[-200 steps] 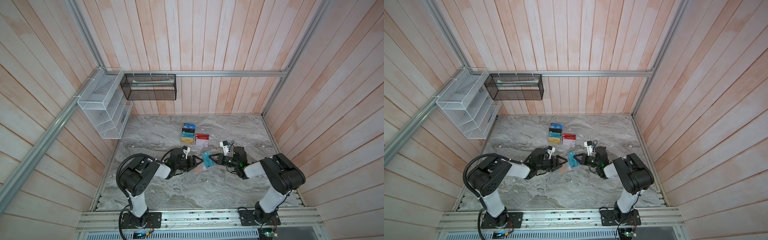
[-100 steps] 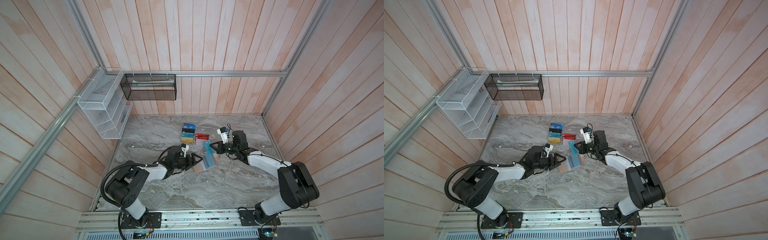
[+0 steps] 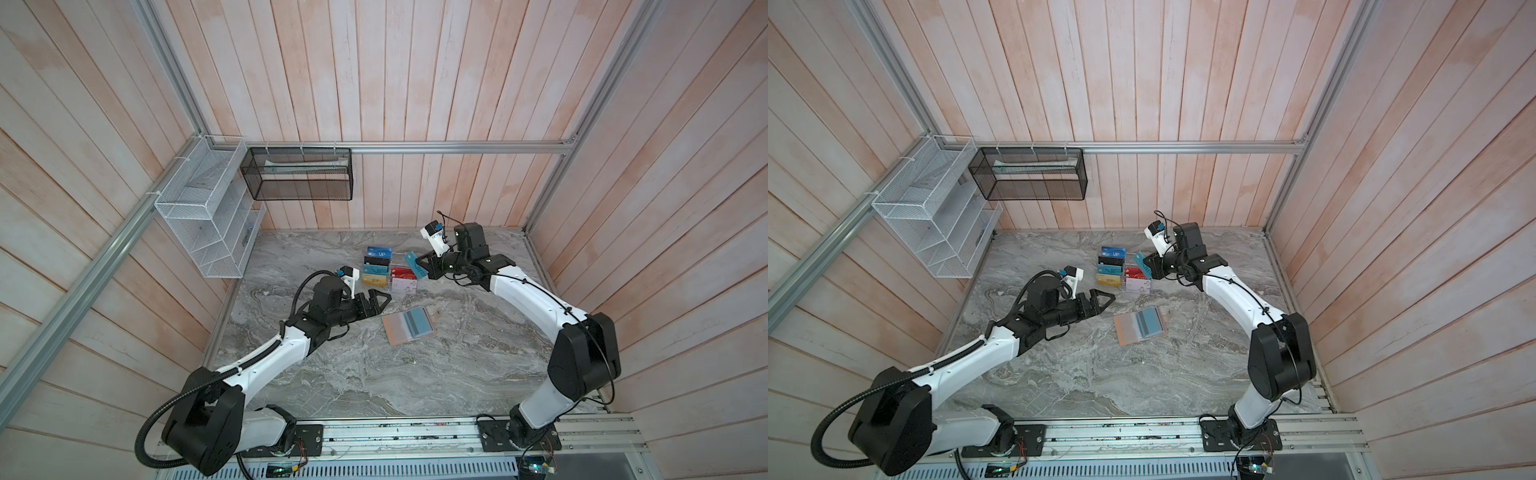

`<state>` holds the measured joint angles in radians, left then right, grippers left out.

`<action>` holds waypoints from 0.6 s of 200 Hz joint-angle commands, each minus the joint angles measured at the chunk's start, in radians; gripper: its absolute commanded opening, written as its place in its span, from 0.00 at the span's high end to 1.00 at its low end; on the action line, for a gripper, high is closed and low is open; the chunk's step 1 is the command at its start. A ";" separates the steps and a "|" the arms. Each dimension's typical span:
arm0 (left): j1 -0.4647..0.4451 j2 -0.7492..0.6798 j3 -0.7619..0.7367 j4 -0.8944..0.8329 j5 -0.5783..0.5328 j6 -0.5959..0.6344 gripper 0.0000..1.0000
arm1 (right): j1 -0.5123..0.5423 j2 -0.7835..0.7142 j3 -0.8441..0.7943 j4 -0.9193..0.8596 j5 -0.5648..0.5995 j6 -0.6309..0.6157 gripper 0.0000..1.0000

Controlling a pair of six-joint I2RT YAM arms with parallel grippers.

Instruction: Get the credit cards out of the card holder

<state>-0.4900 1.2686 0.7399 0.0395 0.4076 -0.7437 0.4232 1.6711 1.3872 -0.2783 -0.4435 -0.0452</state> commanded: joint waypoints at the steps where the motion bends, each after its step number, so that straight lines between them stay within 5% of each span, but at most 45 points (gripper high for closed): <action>1: 0.011 -0.039 0.008 -0.126 -0.087 0.096 0.00 | 0.021 0.059 0.111 -0.134 0.041 -0.116 1.00; 120: 0.010 -0.170 -0.195 0.047 -0.261 0.216 0.00 | 0.148 0.536 0.710 -0.445 0.110 -0.453 1.00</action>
<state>-0.4824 1.1049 0.5877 0.0139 0.1894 -0.5671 0.5472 2.1197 1.9747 -0.6044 -0.3637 -0.4084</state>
